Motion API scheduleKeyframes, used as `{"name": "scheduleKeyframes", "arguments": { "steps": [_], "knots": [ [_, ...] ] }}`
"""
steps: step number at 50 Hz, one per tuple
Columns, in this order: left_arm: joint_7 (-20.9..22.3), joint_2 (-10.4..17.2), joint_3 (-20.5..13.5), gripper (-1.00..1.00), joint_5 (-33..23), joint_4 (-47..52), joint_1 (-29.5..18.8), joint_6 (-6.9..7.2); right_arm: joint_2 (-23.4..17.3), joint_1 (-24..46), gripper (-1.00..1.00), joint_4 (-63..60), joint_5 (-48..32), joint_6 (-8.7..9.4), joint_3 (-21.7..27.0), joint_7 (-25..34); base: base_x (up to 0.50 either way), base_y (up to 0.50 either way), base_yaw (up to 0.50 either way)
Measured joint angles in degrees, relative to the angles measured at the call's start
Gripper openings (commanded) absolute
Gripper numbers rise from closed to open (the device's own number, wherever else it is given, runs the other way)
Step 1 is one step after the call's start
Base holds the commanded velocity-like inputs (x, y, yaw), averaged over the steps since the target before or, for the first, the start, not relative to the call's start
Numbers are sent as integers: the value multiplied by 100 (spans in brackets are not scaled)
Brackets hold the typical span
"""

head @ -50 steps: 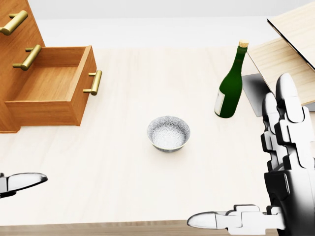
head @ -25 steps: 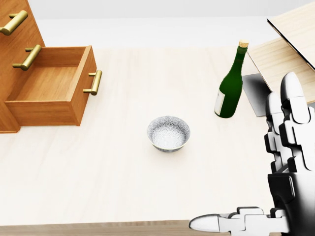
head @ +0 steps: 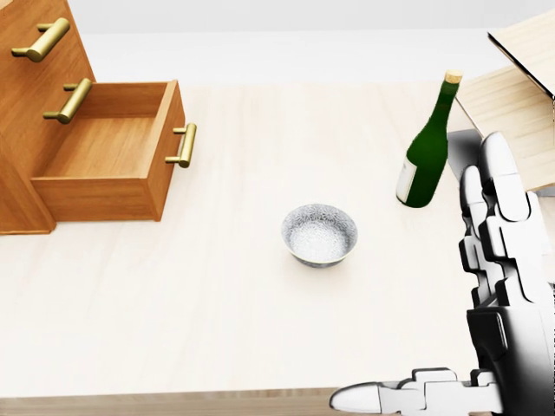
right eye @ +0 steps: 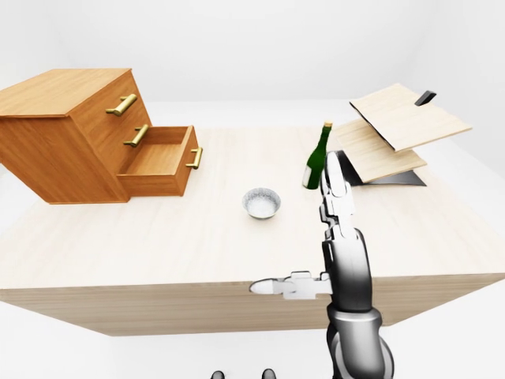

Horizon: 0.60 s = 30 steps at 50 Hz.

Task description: Put the bowl on top of the cabinet.

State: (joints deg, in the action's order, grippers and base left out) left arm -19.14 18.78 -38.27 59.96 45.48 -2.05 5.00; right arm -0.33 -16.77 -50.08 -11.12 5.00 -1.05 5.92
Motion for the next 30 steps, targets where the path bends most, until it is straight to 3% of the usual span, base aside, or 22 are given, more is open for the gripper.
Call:
{"name": "scheduleKeyframes", "arguments": {
  "steps": [30],
  "knots": [
    [-95,108,-136,100,215,60,24,0,-6,-5,100,36,-123,0,-101,72,0,50,0]
  ]
}}
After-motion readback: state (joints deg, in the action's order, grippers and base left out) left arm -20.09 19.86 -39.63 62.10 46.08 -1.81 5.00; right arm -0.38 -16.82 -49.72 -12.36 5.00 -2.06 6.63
